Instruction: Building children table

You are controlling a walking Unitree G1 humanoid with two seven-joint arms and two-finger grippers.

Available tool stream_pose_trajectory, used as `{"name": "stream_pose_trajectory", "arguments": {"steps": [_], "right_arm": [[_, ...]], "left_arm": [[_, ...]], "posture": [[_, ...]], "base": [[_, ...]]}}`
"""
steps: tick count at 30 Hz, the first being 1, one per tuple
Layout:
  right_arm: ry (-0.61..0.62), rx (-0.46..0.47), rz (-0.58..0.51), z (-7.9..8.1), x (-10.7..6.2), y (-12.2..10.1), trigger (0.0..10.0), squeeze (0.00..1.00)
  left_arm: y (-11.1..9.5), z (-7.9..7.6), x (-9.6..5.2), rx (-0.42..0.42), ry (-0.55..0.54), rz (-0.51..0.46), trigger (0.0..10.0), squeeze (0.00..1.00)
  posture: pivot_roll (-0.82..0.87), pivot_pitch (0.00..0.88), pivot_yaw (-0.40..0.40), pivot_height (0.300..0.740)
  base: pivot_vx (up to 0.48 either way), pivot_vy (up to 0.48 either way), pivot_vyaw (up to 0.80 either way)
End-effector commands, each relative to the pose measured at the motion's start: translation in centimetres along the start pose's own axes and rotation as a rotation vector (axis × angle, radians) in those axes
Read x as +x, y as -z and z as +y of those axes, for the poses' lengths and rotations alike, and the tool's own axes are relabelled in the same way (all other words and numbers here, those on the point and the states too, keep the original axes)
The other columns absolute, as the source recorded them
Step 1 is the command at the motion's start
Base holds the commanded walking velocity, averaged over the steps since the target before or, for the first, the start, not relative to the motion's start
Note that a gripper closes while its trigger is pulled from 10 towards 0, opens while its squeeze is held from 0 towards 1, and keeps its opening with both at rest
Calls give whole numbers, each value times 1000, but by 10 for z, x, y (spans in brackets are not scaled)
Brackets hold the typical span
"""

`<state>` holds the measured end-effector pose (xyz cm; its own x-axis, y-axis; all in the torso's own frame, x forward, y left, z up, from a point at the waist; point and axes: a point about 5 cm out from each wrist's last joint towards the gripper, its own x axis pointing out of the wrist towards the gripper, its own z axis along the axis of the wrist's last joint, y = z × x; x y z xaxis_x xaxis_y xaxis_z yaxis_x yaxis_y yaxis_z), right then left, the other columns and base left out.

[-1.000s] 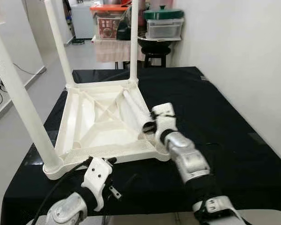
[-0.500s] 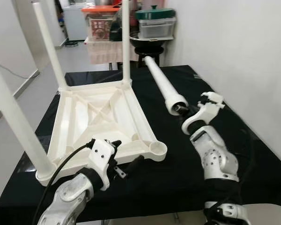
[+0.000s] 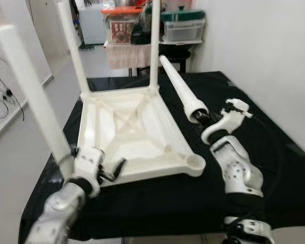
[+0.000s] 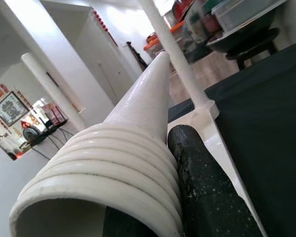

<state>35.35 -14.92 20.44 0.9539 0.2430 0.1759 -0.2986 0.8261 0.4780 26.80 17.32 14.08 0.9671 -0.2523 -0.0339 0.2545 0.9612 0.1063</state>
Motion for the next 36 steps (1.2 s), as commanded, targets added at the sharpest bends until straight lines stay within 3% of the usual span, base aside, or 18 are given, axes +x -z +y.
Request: {"name": "stream_pose_trajectory", "arguments": {"steps": [1, 4, 10, 13, 14, 17, 20, 23, 25, 26, 27, 28, 29, 30, 31, 36], "right_arm": [[9, -6, -24, -4, -2, -4, 10000, 0], [3, -33, 10, -2, -3, 1, 10000, 0], [31, -43, 10, -5, -6, 3, 10000, 0], [46, -35, -5, -6, -8, 2, 10000, 0], [38, -16, -23, -4, -9, 1, 10000, 0], [29, -2, -35, -2, -9, 0, 10000, 0], [-14, 75, -84, 4, -12, -4, 10000, 0], [-28, 94, -93, 5, -13, -5, 10000, 0], [-85, 178, -129, 6, -17, -10, 10000, 0], [-85, 178, -129, 6, -17, -10, 10000, 0], [-126, 221, -168, 6, -21, -16, 10000, 0], [-126, 221, -168, 6, -21, -16, 10000, 0], [-203, 291, -221, 5, -28, -25, 10000, 0], [-203, 291, -221, 5, -28, -25, 10000, 0], [-357, 333, -276, 9, -40, -35, 10000, 0], [-428, 331, -276, 12, -46, -36, 10000, 0]], "left_arm": [[-2, 10, 0, 25, -62, -16, 10000, 0], [-5, 15, 2, 41, -93, -25, 10000, 0], [-14, 0, 6, 40, -19, -61, 10000, 0], [-16, -12, 7, 17, 44, -84, 10000, 0], [-20, -20, 8, -28, 100, -101, 10000, 0], [-23, -26, 9, -68, 134, -116, 10000, 0], [-37, -32, 12, -184, 207, -164, 10000, 0], [-41, -33, 13, -220, 224, -178, 10000, 0], [-55, -35, 16, -357, 287, -220, 10000, 0], [-55, -35, 16, -357, 287, -220, 10000, 0], [-65, -35, 18, -443, 334, -247, 10000, 0], [-65, -35, 18, -443, 334, -247, 10000, 0], [-75, -37, 22, -556, 411, -271, 10000, 0], [-75, -37, 22, -556, 411, -271, 10000, 0], [-91, -39, 27, -741, 554, -305, 10000, 0], [-101, -39, 29, -856, 658, -341, 10000, 0]], "posture": [[-35, 0, 8, 740], [-36, 0, 11, 740], [-44, 0, 16, 740], [-48, 0, 17, 740], [-51, 0, 16, 740], [-51, 0, 16, 740], [-51, 0, 14, 740], [-50, 0, 12, 740], [-53, 0, 12, 740], [-53, 0, 12, 740], [-53, 0, 12, 740], [-53, 0, 12, 740], [-59, 0, 14, 740], [-59, 0, 14, 740], [-63, 0, 13, 740], [-67, 0, 12, 740]], "base": [[0, 0, 0], [0, 0, -263], [0, 0, -782], [0, 0, -779], [0, 0, -781], [0, 0, -781], [0, 0, -485], [0, 0, 0], [0, 0, 0], [0, 0, 0], [0, 0, 0], [0, 0, 0], [0, 0, 0], [0, 0, 0], [0, 0, 0], [0, 0, 0]]}}
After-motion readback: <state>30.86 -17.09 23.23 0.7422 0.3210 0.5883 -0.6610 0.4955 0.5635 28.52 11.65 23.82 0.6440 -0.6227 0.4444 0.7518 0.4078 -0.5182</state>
